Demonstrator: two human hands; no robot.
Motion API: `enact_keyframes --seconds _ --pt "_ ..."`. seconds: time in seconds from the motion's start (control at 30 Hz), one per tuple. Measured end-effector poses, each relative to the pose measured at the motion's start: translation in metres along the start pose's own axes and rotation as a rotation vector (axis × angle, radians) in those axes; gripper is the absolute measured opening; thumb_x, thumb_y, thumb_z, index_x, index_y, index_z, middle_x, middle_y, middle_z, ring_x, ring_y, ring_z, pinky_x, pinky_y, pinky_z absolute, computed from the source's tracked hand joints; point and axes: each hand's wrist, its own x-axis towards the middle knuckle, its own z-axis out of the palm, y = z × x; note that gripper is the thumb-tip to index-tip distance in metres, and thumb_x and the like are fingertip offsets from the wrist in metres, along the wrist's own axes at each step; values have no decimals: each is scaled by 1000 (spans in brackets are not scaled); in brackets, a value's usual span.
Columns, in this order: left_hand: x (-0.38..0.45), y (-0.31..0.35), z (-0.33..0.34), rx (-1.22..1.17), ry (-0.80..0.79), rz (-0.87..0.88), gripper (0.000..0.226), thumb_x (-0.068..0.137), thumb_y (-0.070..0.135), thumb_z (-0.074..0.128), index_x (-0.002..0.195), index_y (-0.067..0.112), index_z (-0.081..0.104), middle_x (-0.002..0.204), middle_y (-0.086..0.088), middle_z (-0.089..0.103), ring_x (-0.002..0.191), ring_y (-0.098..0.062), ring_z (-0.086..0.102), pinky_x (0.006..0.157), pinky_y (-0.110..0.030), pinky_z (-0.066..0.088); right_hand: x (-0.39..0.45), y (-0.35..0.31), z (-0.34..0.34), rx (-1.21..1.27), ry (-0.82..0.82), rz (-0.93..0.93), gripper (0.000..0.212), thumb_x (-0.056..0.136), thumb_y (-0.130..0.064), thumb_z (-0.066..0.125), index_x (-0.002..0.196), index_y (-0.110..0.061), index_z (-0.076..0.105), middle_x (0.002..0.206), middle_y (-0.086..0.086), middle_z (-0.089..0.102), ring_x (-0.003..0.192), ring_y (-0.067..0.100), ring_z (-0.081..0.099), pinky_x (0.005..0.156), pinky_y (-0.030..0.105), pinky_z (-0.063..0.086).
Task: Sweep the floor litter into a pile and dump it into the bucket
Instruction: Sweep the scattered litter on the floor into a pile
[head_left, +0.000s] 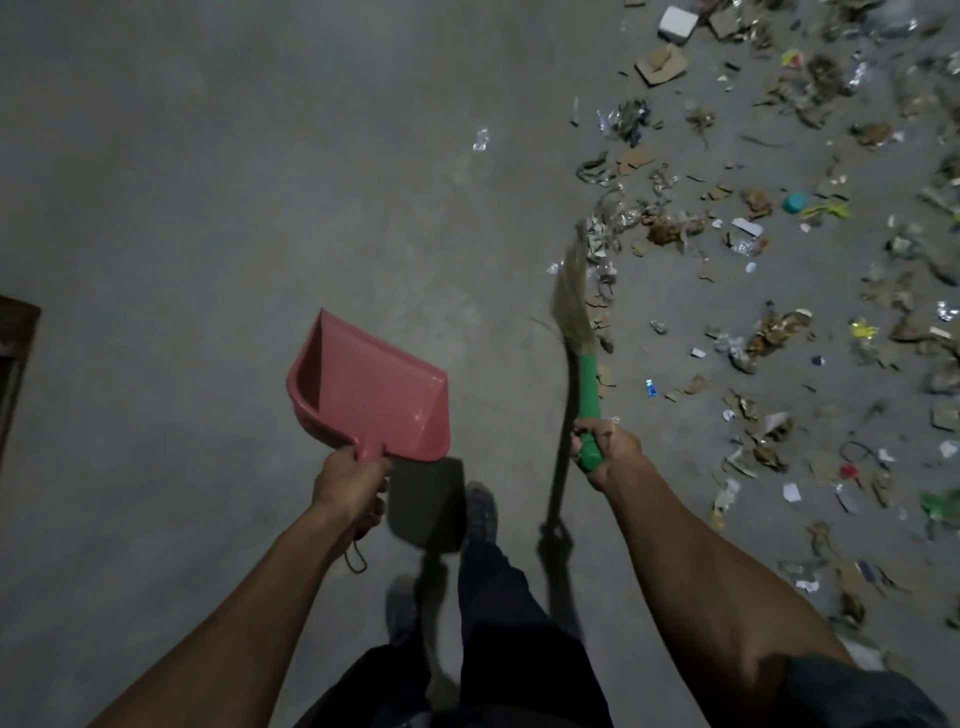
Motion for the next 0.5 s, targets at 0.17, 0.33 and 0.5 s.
enact_keyframes --seconds 0.17,0.33,0.5 --pt "-2 24 15 33 -50 46 0 90 7 56 90 6 56 74 -14 54 50 -22 47 37 -22 33 20 -22 -34 135 30 -16 15 87 11 51 79 0 46 70 12 44 26 12 44 31 15 37" --pt "-6 37 27 66 -96 82 1 90 8 55 89 8 56 75 -13 55 49 -21 47 37 -22 32 29 -43 -67 245 133 -40 16 85 11 54 80 -3 47 70 11 45 26 13 44 33 16 40" --pt "-10 43 32 91 -124 106 2 90 8 55 88 8 56 75 -13 54 48 -20 47 36 -22 32 23 -57 -84 354 265 -133 25 81 11 53 75 -11 42 70 7 43 40 18 42 36 16 39"
